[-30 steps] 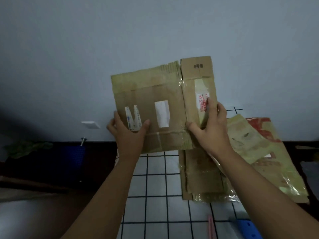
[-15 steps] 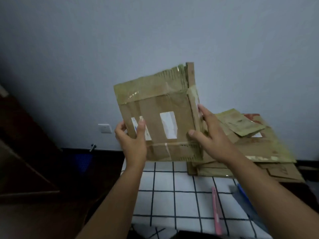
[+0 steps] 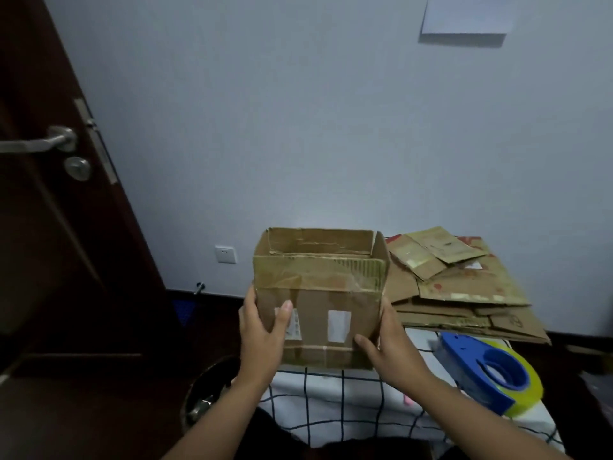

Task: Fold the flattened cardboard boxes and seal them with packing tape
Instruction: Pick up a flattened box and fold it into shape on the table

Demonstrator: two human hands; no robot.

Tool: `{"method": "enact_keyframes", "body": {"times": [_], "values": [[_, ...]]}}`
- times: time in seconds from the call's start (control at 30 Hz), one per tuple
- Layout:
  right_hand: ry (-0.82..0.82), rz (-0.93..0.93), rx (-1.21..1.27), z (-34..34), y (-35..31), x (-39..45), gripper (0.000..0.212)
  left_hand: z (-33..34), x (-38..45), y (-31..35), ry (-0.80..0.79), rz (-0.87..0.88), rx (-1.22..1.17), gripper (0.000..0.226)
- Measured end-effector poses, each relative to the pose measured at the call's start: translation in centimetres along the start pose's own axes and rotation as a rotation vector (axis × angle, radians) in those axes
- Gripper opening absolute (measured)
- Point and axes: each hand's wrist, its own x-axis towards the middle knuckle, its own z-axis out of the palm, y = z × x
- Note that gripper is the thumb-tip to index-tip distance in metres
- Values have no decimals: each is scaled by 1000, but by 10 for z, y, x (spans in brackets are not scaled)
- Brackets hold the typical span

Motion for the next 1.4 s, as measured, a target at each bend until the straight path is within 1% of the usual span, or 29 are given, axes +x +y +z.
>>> {"method": "enact_keyframes", "body": {"times": [0.07,0.17,0.27,0.33,0.4,0.47,0.53,0.57,0.67,0.77,0.9,1.0,1.1,1.2,1.3,1.33,1.37,1.4], "values": [[-30,-10,-32,0,6,-3,94,-3,-1,-4,-28,16,32,79],[-28,3,-62,6,14,-6,90,-3,0,-13,-50,25,58,76],[6,35,-80,21,25,-9,83,4,-3,-23,-57,-30,83,74],[16,62,-83,26,29,-10,80,8,-6,-29,-45,-37,132,74],[26,56,-45,26,30,-11,86,7,-6,-33,-21,-19,172,74],[69,25,12,20,24,-11,95,5,-3,-27,-7,15,180,76],[134,0,53,7,10,-10,95,1,1,-14,-6,50,120,78],[169,-25,79,1,1,-8,95,0,4,-7,-13,66,76,75],[202,-56,152,-9,-15,-3,88,1,10,6,-52,43,-44,61],[183,-62,224,-7,-16,0,80,6,11,8,-60,34,-49,48],[206,-64,263,-10,-14,11,60,12,12,9,-38,25,-86,41],[226,-44,292,-11,-8,21,48,14,16,9,-34,22,-47,36],[238,-4,292,-7,-2,25,49,14,20,2,-14,40,66,33],[282,2,241,-4,3,29,32,14,24,2,18,67,175,31],[293,37,231,-4,4,33,24,15,25,5,11,80,211,29],[289,51,233,-4,3,33,23,16,28,4,11,79,226,28],[291,61,234,-4,2,34,26,16,30,2,17,63,236,24],[295,61,229,-5,1,34,31,18,33,2,20,37,232,25]]}}
